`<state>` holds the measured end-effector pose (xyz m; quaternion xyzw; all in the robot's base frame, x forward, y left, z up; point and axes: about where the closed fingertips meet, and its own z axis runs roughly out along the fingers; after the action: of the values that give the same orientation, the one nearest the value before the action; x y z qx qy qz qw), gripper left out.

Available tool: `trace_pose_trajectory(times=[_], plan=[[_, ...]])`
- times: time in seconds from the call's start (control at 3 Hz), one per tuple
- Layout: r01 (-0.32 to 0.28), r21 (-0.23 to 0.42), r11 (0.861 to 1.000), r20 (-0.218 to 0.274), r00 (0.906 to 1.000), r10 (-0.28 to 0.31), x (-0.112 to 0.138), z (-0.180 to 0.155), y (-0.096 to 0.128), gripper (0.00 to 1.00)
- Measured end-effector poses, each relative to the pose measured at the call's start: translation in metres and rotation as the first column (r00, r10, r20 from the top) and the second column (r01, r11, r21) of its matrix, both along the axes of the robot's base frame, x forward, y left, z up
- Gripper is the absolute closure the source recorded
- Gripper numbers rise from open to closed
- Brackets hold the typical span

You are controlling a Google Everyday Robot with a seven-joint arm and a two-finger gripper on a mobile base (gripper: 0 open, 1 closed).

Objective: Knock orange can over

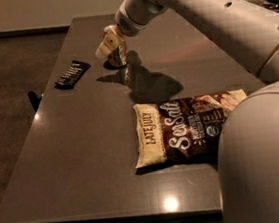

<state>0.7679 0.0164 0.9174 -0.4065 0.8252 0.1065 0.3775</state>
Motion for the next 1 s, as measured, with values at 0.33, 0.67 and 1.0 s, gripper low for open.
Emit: trace_pose_trajectory(times=[0.33,0.67,1.0], plan=[[0.005,0.017,1.000,-0.023,0.9997,-0.005,0.009,-0.009,0.004,0.18],[-0.006,0.045,0.999,-0.028,0.9996,0.008,0.011,-0.007,0.007,0.41],[-0.021,0.080,0.997,-0.018,0.9996,0.022,0.001,0.014,-0.007,0.72]])
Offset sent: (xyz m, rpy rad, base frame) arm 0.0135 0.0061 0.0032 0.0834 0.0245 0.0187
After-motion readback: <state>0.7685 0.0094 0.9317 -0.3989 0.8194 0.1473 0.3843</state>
